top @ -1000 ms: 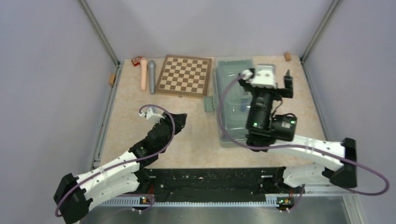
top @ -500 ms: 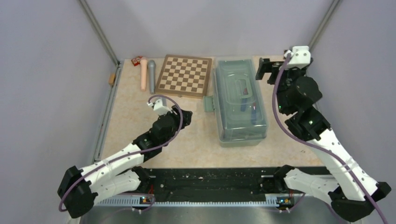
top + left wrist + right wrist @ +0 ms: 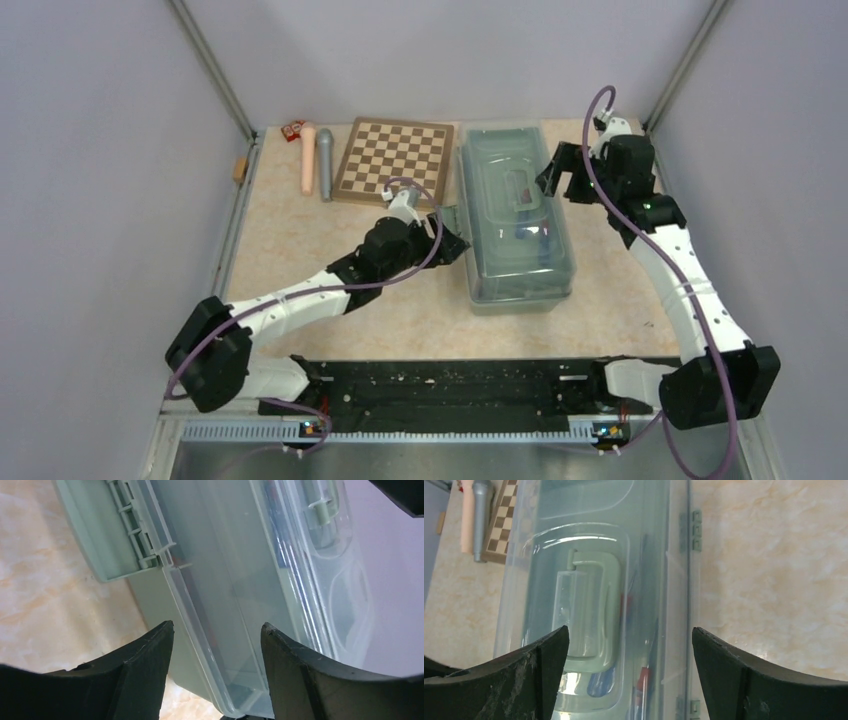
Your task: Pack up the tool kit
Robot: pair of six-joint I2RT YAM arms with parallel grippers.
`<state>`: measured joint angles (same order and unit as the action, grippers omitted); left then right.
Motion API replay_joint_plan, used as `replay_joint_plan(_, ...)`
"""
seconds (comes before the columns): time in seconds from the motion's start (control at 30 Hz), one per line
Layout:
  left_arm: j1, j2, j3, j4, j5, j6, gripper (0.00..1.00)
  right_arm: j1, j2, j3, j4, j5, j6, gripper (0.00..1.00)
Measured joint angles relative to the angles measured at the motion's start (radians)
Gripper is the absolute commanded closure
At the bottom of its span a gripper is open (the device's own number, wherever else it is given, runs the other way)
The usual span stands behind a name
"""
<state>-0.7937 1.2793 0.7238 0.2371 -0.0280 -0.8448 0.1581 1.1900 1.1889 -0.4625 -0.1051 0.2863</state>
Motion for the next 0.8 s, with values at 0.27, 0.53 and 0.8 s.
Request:
replay_joint_plan(0.27,0.02,0.14,0.086,0.048,0.171,0.01,0.29,-0.04,0.056,-0.069,0.03,-0.147,0.057,0.16)
replay_joint_plan(0.53,-0.057,0.158,0.071,0.079,0.222,-0.01,0.29,-0.067,0.069,-0.097,0.079,-0.146,0.051,0.22)
replay_joint_plan(0.8,-0.079,-0.077,-0.176,0.117,0.058,-0.12,0.23,-0.068,-0.009,-0.155,0.049,-0.134,0.027,0.23)
